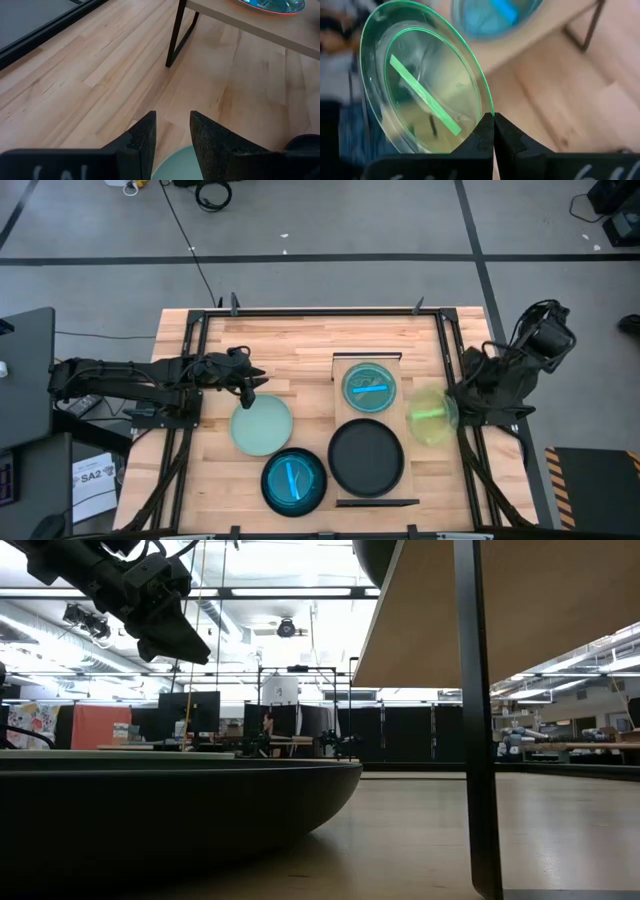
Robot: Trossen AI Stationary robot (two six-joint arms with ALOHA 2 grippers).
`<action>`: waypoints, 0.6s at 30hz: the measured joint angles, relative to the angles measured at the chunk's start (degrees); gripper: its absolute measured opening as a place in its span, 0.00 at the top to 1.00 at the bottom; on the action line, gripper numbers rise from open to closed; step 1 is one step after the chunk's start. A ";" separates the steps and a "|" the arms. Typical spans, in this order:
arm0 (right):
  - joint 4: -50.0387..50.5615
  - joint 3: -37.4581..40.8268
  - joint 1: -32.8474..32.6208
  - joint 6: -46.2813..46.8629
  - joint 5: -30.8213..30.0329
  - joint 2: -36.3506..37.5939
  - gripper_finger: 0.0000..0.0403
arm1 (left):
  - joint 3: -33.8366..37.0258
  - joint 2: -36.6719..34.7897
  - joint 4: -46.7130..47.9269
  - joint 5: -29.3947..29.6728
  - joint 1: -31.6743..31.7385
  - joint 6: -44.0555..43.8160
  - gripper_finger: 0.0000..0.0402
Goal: Place and stack plates onto a shelf
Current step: Put the green plate on top of the blue plate on the shelf
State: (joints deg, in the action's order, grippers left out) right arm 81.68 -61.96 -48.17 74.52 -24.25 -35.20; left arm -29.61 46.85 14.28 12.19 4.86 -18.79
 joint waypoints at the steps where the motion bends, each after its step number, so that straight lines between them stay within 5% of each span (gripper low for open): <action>1: -0.01 -0.25 0.08 1.02 -2.56 0.00 0.99 | 0.00 0.00 0.01 0.00 -0.01 0.00 0.69; 10: -1.06 -0.43 4.50 4.90 -15.70 -0.49 0.99 | 0.00 -0.02 0.00 0.00 -0.02 -0.02 0.69; 18: -8.33 -0.43 10.68 -0.17 -18.34 -3.27 0.99 | 0.00 0.00 0.00 0.00 0.00 -0.07 0.69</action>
State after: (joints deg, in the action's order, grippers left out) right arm 73.35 -62.39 -37.49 74.35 -42.60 -38.47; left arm -29.61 46.85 14.28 12.19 4.86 -18.85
